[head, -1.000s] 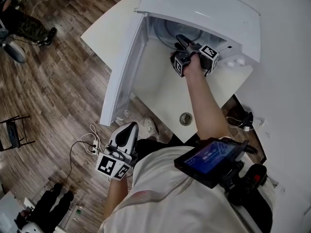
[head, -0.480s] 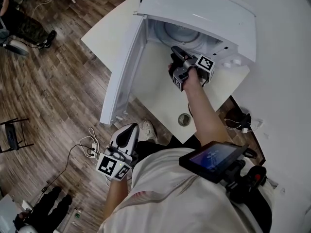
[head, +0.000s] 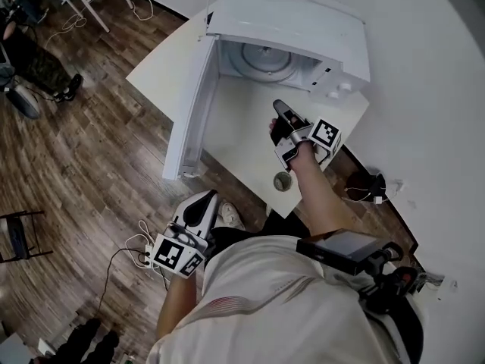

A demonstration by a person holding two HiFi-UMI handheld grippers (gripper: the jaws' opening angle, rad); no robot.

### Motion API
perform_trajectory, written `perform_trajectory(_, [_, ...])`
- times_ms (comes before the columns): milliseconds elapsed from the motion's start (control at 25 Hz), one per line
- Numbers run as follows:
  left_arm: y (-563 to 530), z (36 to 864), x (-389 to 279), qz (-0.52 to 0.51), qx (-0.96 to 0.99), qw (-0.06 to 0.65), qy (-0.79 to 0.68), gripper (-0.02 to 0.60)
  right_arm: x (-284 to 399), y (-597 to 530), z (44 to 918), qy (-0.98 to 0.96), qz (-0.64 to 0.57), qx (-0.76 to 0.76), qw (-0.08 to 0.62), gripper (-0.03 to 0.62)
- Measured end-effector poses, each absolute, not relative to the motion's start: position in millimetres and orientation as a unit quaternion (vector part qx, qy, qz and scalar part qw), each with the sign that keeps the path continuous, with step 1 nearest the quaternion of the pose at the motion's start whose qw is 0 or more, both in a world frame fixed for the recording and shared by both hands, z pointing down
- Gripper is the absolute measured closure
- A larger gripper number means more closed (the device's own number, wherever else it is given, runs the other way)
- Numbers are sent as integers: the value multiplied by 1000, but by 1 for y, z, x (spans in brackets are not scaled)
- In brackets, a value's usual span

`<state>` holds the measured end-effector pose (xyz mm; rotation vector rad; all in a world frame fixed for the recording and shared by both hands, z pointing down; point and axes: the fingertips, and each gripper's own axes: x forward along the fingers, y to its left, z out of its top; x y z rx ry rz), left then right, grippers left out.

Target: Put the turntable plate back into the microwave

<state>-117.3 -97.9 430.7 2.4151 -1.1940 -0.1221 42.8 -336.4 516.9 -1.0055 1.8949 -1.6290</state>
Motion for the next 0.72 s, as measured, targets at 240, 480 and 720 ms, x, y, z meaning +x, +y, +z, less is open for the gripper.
perform_trajectory(240, [-87, 402, -114, -31, 901, 175, -396, 571, 74, -278, 432, 751, -484, -374, 248, 588])
perform_trajectory(480, [-82, 374, -111, -40, 903, 145, -402, 571, 89, -211, 372, 825, -367, -392, 174, 588])
perform_trajectory(720, [-70, 348, -98, -45, 903, 111, -413, 571, 102, -154, 334, 872, -229, -427, 75, 589])
